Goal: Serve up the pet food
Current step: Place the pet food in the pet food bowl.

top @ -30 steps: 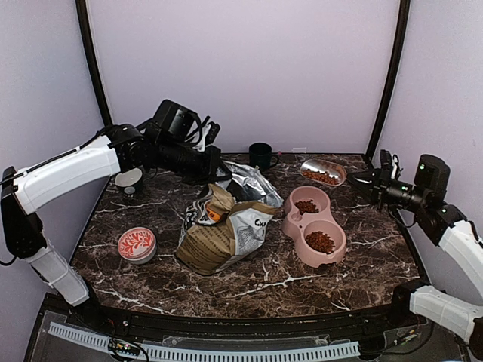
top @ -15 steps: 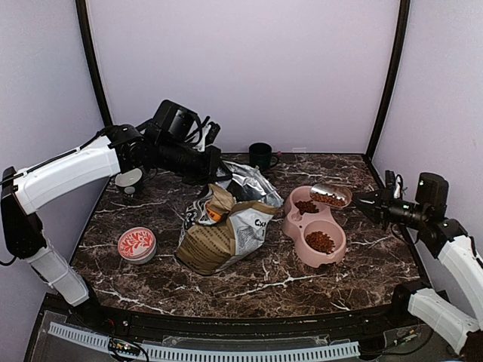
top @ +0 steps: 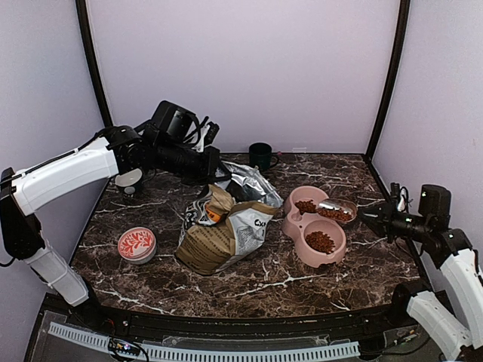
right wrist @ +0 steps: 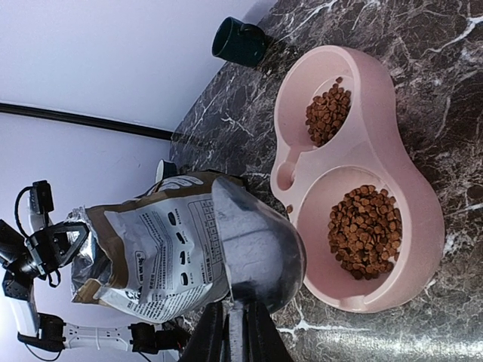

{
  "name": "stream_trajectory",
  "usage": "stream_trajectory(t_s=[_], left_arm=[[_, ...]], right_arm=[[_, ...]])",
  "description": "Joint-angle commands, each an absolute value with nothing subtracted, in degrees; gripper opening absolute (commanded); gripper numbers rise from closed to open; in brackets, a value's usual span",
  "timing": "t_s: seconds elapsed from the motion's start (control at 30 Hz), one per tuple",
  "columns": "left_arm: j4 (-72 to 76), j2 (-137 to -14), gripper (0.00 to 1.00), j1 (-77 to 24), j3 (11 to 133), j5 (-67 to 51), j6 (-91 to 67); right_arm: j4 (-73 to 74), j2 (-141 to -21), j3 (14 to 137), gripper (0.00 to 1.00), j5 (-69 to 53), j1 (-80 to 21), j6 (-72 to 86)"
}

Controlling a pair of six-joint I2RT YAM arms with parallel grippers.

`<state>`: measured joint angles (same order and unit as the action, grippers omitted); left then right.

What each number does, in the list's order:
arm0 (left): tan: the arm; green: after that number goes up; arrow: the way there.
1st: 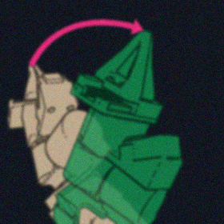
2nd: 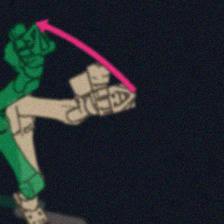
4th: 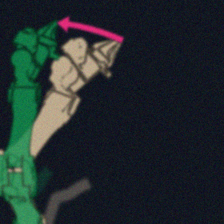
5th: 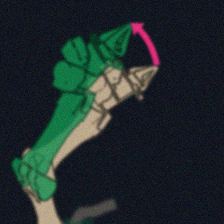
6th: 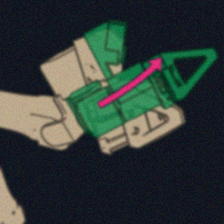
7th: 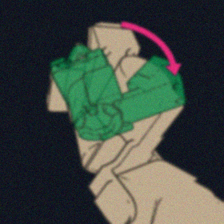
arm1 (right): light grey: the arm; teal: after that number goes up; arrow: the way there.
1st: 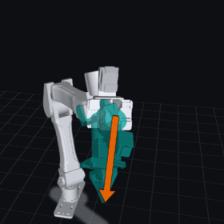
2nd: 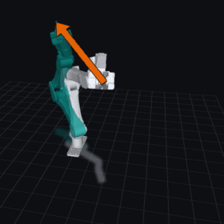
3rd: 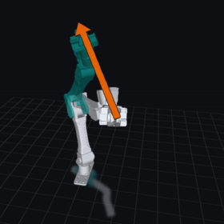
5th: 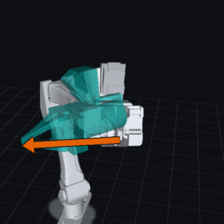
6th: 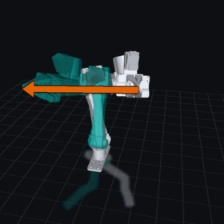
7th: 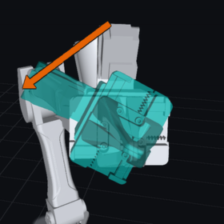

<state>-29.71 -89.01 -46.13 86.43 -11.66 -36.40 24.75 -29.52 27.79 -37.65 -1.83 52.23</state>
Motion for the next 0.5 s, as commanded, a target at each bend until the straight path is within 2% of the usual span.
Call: stream_trajectory(t_s=[0.0,0.47], left_arm=[[-32.11,-87.41,0.00,-45.70,85.42,-11.94,-35.50],[-31.87,-86.82,0.00,-45.70,84.34,-11.95,-35.44]], right_arm=[[26.95,-28.10,27.64,0.00,-35.33,-1.51,49.97],[32.95,-27.69,30.26,0.00,-31.38,-1.50,46.80]])
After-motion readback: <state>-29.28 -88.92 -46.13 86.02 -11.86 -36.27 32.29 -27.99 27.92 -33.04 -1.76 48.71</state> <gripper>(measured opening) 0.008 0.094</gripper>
